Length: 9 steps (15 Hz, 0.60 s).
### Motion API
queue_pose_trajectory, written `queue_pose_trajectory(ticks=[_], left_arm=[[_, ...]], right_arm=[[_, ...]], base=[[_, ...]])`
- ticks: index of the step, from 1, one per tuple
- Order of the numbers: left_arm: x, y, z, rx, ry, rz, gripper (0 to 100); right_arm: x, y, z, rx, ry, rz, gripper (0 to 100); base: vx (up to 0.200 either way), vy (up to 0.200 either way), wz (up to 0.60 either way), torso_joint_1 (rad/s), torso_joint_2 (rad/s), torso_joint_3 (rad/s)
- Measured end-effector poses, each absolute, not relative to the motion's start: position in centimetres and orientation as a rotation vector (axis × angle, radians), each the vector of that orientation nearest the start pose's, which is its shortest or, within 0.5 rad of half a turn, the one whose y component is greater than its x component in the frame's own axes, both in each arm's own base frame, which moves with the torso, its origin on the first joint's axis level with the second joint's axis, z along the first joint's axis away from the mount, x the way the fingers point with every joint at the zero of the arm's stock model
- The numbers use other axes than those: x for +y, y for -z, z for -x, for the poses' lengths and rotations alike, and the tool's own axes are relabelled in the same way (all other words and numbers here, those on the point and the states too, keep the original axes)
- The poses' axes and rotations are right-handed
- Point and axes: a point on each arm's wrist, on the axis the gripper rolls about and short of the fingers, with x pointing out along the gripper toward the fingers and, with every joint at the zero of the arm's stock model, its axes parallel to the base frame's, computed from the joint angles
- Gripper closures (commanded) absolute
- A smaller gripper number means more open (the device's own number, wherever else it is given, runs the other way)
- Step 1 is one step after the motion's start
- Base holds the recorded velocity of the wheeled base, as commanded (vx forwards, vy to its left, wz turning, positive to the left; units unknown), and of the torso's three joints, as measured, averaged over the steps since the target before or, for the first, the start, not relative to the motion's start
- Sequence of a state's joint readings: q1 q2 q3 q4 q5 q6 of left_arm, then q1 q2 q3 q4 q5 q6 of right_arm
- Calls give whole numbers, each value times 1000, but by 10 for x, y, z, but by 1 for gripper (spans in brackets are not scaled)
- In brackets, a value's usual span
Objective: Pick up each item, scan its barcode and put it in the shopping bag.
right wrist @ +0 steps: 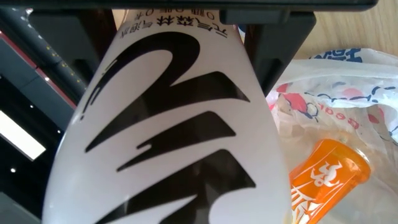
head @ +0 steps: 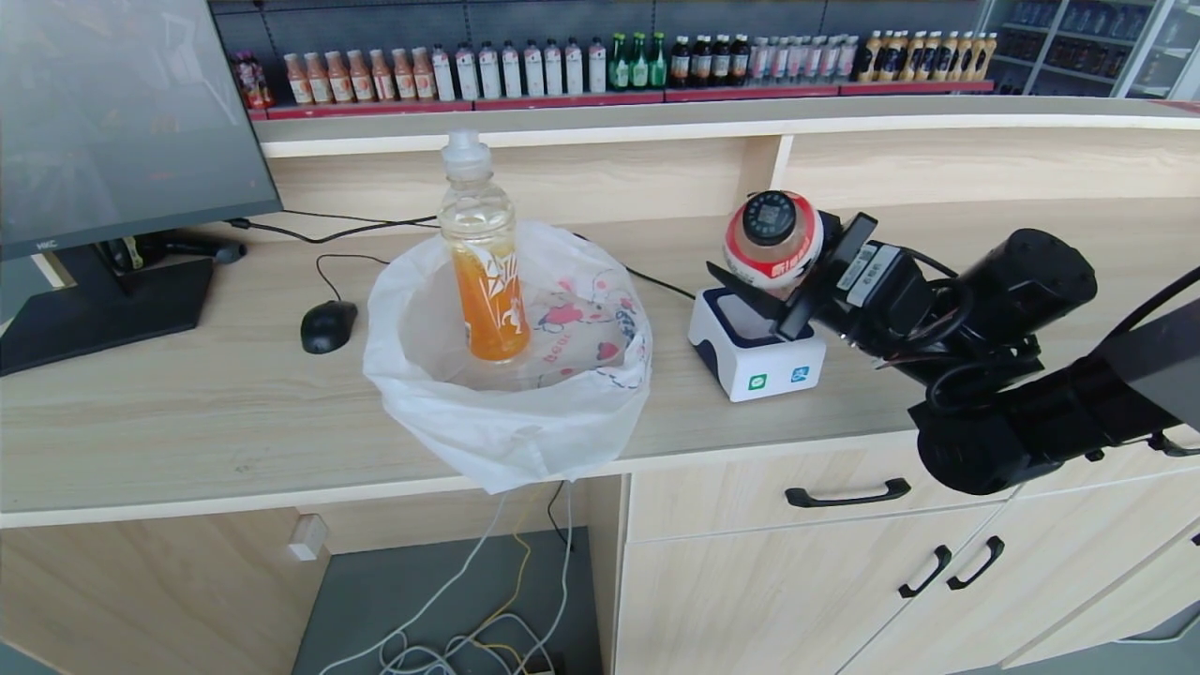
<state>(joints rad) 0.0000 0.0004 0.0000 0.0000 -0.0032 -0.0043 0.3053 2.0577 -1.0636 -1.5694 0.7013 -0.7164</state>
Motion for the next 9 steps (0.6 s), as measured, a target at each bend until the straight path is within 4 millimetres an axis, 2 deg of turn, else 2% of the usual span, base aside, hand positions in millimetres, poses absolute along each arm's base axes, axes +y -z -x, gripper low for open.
queue_pose_trajectory(ticks=[3, 5, 9], left_arm=[[0, -75, 23, 0, 3, 4, 0], [0, -75, 23, 0, 3, 4, 0], [0, -75, 23, 0, 3, 4, 0]], right_arm=[[133, -219, -348, -892, -712, 690, 100], [133, -215, -338, -830, -674, 646, 100], [147, -217, -319, -711, -603, 439, 100]], base=[[0, 0, 0, 0, 0, 0], [0, 0, 0, 0, 0, 0], [0, 0, 0, 0, 0, 0]])
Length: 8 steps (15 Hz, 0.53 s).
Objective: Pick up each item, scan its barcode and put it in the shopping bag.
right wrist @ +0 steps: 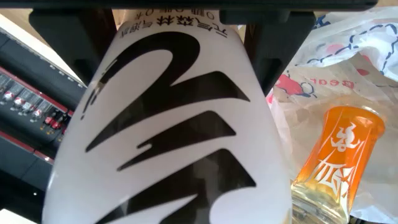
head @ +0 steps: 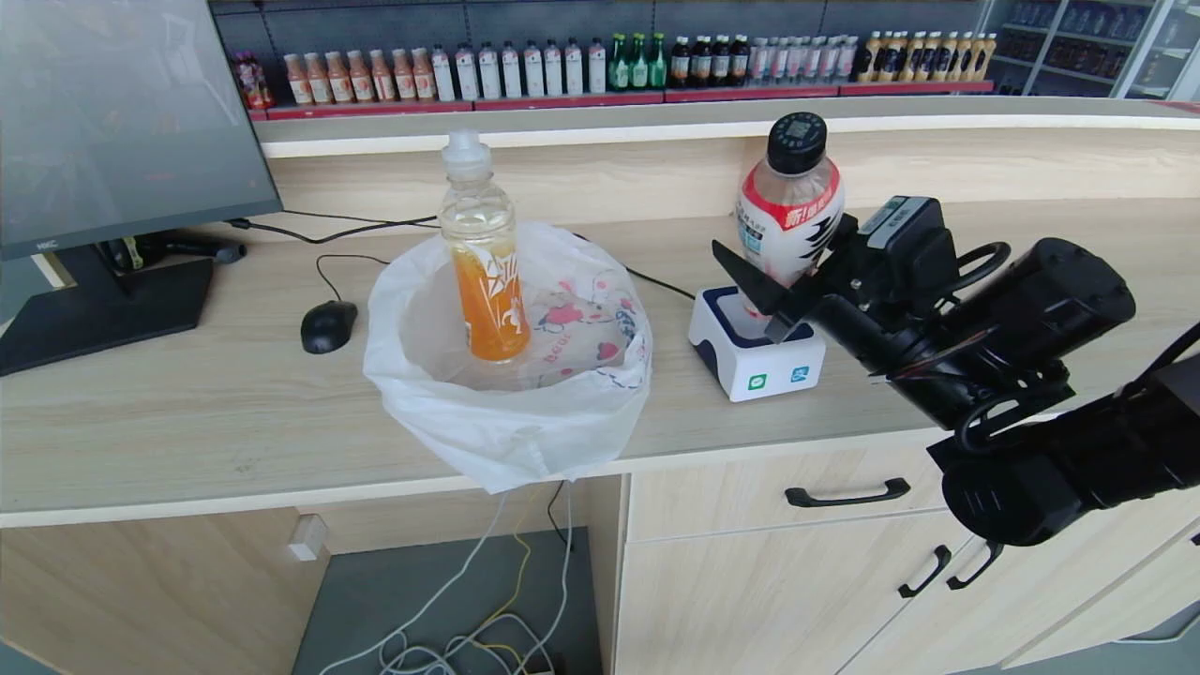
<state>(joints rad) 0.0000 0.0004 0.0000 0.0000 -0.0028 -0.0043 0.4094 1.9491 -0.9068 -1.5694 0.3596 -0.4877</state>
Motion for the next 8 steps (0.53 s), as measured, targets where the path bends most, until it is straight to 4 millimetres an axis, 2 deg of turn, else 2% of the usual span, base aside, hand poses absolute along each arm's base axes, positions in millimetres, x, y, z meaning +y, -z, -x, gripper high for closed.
queue_pose_trajectory(ticks=[5, 8], left_arm=[[0, -75, 23, 0, 3, 4, 0], [0, -75, 23, 0, 3, 0, 0]], right_arm=[[154, -230, -308, -659, -566, 199, 100], [154, -237, -296, -607, -461, 27, 100]], base=[[0, 0, 0, 0, 0, 0], [0, 0, 0, 0, 0, 0]])
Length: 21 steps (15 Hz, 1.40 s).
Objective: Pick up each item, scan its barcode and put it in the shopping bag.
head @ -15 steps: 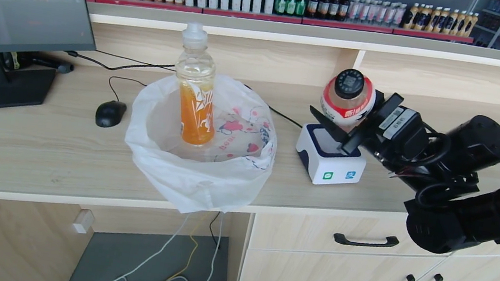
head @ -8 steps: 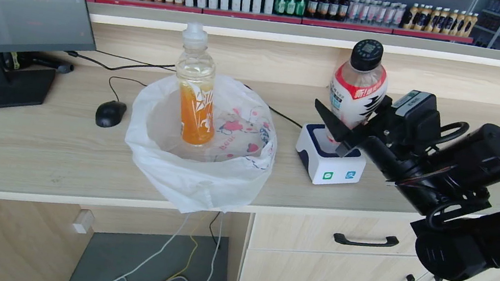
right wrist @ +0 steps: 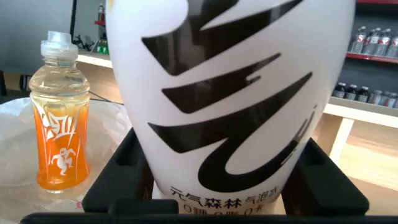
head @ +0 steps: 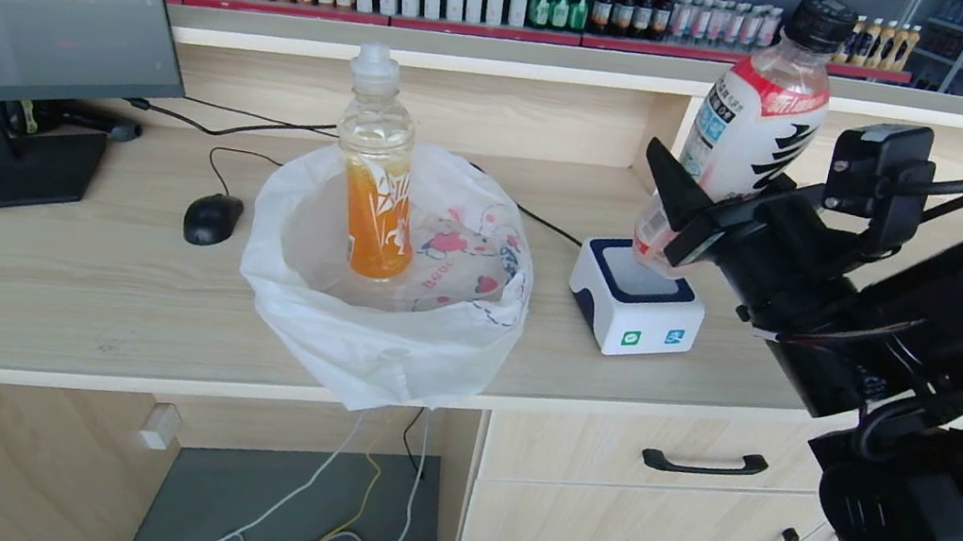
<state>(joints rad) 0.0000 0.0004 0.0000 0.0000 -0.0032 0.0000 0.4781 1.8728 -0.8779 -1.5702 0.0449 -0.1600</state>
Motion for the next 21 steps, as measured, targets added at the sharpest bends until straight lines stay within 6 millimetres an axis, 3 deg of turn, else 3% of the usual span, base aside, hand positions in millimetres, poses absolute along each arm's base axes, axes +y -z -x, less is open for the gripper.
queue_pose_trajectory(ticks=[4, 7, 21], left_arm=[[0, -75, 23, 0, 3, 1, 0], [0, -75, 23, 0, 3, 1, 0], [0, -75, 23, 0, 3, 3, 0]], right_arm=[[154, -242, -289, -584, -401, -94, 100], [151, -233, -288, -544, -397, -99, 100], [137, -231, -285, -514, -371, -160, 100]], base=[[0, 0, 0, 0, 0, 0], [0, 0, 0, 0, 0, 0], [0, 200, 0, 1, 1, 3]])
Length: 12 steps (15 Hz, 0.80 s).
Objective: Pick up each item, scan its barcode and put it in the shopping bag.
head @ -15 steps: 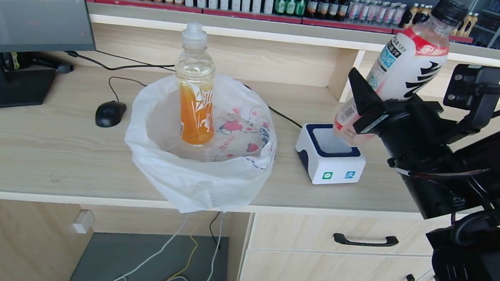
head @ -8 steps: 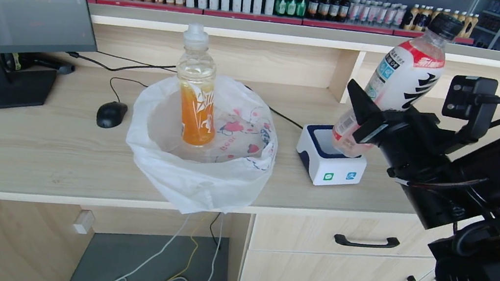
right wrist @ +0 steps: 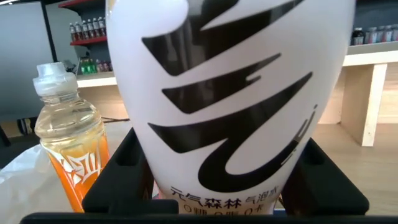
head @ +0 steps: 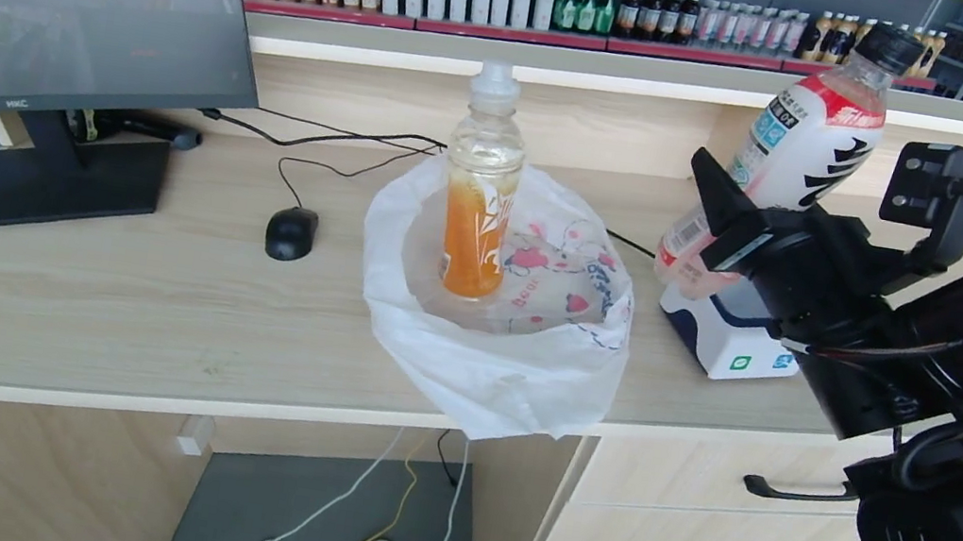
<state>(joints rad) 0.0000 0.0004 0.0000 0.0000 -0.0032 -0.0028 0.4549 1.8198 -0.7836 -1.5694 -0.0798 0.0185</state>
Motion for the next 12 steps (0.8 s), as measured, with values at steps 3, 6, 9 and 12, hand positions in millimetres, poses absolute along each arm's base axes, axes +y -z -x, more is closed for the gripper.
queue_pose_trajectory(ticks=[3, 6, 9, 12], left_arm=[[0, -75, 23, 0, 3, 2, 0], [0, -76, 23, 0, 3, 2, 0], [0, -76, 23, 0, 4, 0, 0], [0, -75, 23, 0, 3, 0, 0]], right_arm=[[137, -230, -287, -513, -368, -158, 100], [138, -229, -289, -510, -368, -152, 100], [140, -225, -291, -504, -369, -152, 100], [146, -215, -302, -481, -367, -136, 100]], base=[[0, 0, 0, 0, 0, 0], [0, 0, 0, 0, 0, 0], [0, 0, 0, 0, 0, 0], [0, 0, 0, 0, 0, 0]])
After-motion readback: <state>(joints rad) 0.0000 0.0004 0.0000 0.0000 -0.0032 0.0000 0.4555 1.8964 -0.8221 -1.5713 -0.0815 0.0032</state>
